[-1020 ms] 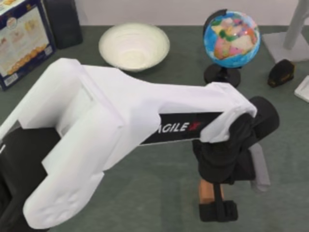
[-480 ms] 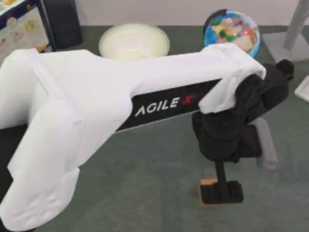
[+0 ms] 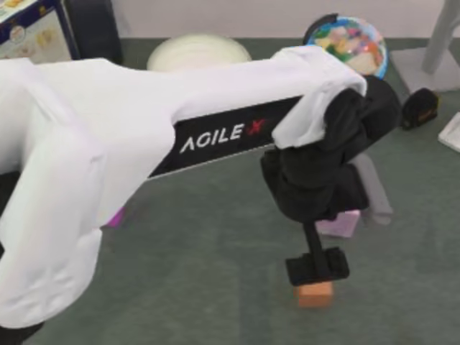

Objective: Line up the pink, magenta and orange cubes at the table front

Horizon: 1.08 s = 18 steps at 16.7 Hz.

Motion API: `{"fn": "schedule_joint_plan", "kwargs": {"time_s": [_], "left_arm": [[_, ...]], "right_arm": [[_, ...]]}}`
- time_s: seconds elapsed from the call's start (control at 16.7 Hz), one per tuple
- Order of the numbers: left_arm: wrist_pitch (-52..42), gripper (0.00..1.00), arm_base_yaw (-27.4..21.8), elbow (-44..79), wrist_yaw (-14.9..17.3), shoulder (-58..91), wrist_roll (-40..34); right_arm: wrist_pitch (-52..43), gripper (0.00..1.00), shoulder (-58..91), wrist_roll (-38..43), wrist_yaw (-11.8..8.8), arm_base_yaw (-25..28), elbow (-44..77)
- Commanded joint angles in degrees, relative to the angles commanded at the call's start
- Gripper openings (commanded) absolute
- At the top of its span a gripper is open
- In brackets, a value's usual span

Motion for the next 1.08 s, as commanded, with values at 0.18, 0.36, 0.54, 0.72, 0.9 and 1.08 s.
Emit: {"fn": "schedule_joint_plan", "kwargs": {"time_s": [0.18,0.36,0.54,0.72,0.9,1.08], "left_arm": [[1.2,1.00,9.1,-3.7,-0.1,-1.9,-7.3],[2.6,1.00,22.0,-8.8,-0.3,-4.3,-16.6],[4.2,1.00,33.2,-13.6,-0.4,-7.0,-25.4],[5.7,1.00,39.1,-16.5,-0.5,-9.2,-31.0],[6.0,1.00,40.1,-17.0,-0.5,-9.7,-31.9],[6.0,1.00,39.9,-16.9,-0.5,-9.4,-31.8]], "right_arm": [[0.0,1.00,0.0,0.0,0.0,0.0,0.0],[0.0,1.00,0.0,0.0,0.0,0.0,0.0],[0.0,1.00,0.0,0.0,0.0,0.0,0.0],[0.0,1.00,0.0,0.0,0.0,0.0,0.0],[0.0,1.00,0.0,0.0,0.0,0.0,0.0],[0.0,1.00,0.0,0.0,0.0,0.0,0.0]]}}
